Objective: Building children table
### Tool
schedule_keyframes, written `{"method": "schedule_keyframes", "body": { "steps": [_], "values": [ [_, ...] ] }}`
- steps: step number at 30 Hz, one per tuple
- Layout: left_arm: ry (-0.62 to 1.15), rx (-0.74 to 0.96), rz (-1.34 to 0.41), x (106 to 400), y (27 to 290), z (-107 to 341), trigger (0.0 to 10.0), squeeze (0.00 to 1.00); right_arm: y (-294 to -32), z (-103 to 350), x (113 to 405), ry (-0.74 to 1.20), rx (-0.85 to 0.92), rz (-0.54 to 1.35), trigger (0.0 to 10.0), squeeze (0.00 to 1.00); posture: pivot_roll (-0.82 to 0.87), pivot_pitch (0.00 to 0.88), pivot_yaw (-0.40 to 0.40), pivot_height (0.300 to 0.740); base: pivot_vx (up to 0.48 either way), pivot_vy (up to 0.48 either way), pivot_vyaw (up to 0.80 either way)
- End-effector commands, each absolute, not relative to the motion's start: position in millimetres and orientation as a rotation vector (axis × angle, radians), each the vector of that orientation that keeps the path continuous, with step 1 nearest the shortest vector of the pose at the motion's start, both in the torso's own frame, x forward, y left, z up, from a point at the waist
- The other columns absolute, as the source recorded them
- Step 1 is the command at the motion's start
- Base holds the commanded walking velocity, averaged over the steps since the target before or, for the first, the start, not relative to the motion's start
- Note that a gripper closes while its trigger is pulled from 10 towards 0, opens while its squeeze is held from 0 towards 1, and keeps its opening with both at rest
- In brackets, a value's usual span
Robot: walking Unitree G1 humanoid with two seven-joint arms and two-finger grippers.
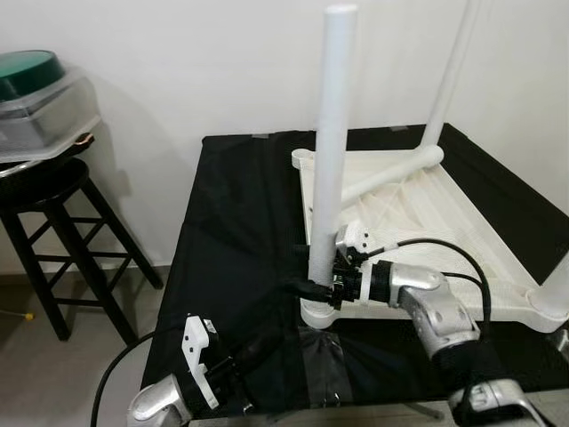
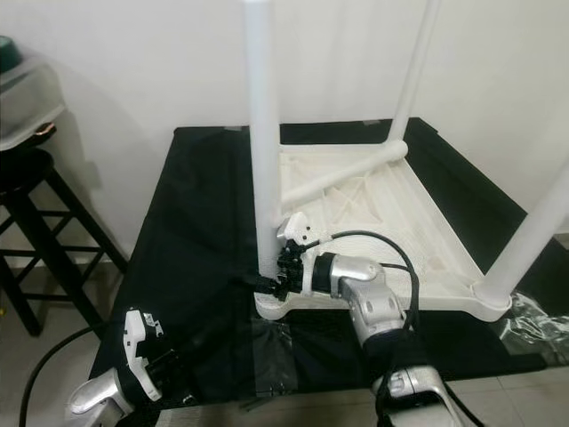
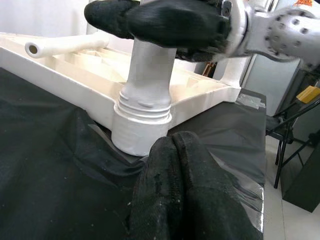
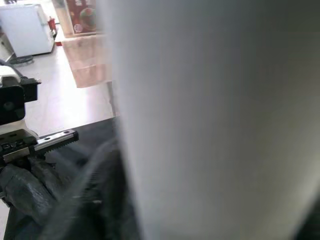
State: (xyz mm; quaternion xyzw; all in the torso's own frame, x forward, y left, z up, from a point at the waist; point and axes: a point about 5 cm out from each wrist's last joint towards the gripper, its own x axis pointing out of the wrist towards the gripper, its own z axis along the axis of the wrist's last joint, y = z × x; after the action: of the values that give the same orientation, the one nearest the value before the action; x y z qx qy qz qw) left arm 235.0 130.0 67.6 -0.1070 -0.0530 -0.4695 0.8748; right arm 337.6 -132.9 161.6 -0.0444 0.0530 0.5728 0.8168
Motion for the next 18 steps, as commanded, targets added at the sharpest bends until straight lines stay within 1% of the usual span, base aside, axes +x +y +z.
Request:
{"method": "schedule_keyframes", "body": {
  "steps": [1,5,12,13,14,15,16,17,18],
  "values": [
    [-0.107,-0.219,-0.972,234.6,130.8,65.3,10.0,0.0,-125.2,162.0,335.5,0.132,-0.053,1.332,0.0,0.0,0.09,0.0,-0.015,0.74,0.0,0.0,0.0],
    [-0.107,-0.217,-0.97,233.8,130.2,64.5,10.0,0.0,-130.2,161.0,338.9,0.144,-0.036,1.367,0.0,0.0,0.09,0.0,-0.021,0.74,0.0,0.0,0.0],
    [-0.108,-0.221,-0.97,232.9,129.7,64.1,10.0,0.0,-133.7,158.4,338.1,0.124,-0.039,1.348,0.0,0.0,0.08,0.0,-0.019,0.74,0.0,0.0,0.0],
    [-0.108,-0.223,-0.972,232.3,129.2,63.8,10.0,0.0,-138.3,155.6,338.0,0.109,-0.05,1.278,0.0,0.0,0.08,0.0,-0.02,0.74,0.0,0.0,0.0],
    [-0.108,-0.223,-0.972,232.3,129.2,63.8,10.0,0.0,-138.3,155.6,338.0,0.109,-0.05,1.278,0.0,0.0,0.08,0.0,-0.02,0.74,0.0,0.0,0.0],
    [-0.108,-0.226,-0.973,230.8,129.0,63.4,10.0,0.0,-138.0,143.2,337.0,0.115,-0.062,1.071,0.0,0.0,0.07,0.0,-0.043,0.74,0.0,0.0,0.0],
    [-0.11,-0.228,-0.972,229.8,129.9,63.6,10.0,0.0,-136.6,127.5,340.1,0.103,-0.001,0.572,0.0,0.0,0.06,0.0,-0.039,0.74,0.0,0.0,0.0],
    [-0.11,-0.228,-0.972,229.8,129.9,63.6,10.0,0.0,-136.6,127.5,340.1,0.103,-0.001,0.572,0.0,0.0,0.06,0.0,-0.039,0.74,0.0,0.0,0.0],
    [-0.112,-0.235,-0.97,229.3,130.1,64.3,10.0,0.0,-121.5,96.1,311.4,0.196,0.016,0.372,0.0,0.0,0.06,0.0,-0.031,0.74,0.0,0.0,0.0]
  ]
}}
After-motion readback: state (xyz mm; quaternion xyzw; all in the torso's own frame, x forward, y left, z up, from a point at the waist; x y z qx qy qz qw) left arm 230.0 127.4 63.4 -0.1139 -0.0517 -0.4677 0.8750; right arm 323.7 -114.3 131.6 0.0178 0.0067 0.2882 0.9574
